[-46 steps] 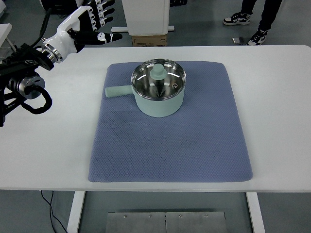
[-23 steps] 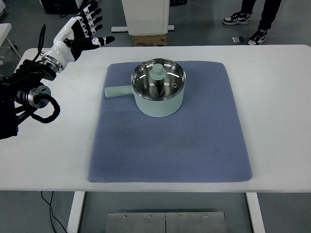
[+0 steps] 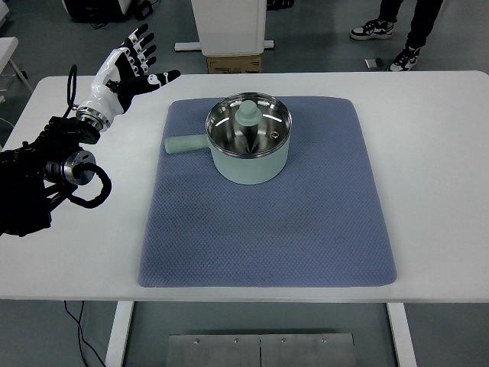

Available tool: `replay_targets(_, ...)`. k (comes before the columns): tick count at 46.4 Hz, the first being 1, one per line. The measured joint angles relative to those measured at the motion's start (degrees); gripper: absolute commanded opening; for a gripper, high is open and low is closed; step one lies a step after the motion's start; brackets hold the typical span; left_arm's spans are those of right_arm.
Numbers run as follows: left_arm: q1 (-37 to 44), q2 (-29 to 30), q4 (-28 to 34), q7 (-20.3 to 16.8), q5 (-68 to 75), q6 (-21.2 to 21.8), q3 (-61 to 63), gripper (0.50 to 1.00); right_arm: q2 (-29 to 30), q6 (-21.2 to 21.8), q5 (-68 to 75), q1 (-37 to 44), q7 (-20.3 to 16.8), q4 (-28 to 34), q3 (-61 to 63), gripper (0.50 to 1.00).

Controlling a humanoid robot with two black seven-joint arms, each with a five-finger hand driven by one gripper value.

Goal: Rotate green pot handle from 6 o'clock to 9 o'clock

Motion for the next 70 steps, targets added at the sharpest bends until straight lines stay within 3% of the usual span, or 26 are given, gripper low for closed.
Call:
replay_targets(33,2.71,-6.88,7.68,0.00,-2.75,0.11,-4.65,1.000,0.00,-0.01,0.00,0.00,0.00,0.01,0.01,1.000)
replay_targets(70,6.39,-9.79,9.94,0.00,-3.67,-1.40,-11.76,1.000,0.00,0.02,0.00,0.00,0.00,0.02,0.01,1.000)
